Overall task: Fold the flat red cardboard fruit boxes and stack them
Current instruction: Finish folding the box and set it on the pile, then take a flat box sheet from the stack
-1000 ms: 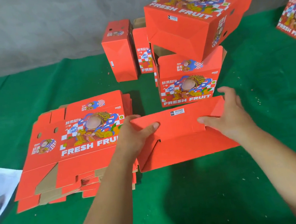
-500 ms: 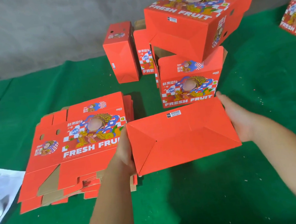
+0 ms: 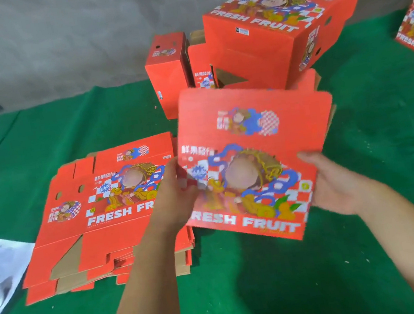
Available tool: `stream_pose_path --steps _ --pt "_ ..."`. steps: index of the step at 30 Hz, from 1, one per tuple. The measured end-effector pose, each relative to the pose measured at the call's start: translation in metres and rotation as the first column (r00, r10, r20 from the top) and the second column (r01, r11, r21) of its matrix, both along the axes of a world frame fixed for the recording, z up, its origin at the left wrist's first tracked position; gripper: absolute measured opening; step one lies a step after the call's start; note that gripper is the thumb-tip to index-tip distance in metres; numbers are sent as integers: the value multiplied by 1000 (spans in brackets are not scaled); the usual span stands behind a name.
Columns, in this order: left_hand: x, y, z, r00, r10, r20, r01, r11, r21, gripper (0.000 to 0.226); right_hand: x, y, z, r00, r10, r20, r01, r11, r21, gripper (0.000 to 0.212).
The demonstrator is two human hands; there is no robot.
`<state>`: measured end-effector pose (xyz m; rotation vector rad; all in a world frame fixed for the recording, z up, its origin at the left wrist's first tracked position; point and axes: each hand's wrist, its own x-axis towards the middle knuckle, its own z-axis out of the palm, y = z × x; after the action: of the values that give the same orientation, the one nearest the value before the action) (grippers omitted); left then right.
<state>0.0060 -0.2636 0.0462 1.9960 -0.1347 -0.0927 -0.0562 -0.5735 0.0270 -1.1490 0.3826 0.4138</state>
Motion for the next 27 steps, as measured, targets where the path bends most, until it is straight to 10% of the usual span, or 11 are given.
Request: stream_pose_path --steps 6,12,16,21,27 --pt "8 -9 -11 920 392 -7 -392 919 46 88 -1 58 8 952 -90 292 217 871 -440 89" --pt "67 -7 15 968 122 219 -134 990 44 81 40 120 31 884 -71 462 351 753 -557 108" --pt "111 -9 32 993 -120 20 83 789 609 39 97 151 55 973 -89 214 160 925 -345 66" --pt "78 9 0 999 -42 -23 48 837 546 38 90 164 31 991 27 129 39 875 -482 42" --pt "12 48 -92 940 111 -322 251 413 876 126 48 185 -16 961 243 -131 -276 874 -400 45"
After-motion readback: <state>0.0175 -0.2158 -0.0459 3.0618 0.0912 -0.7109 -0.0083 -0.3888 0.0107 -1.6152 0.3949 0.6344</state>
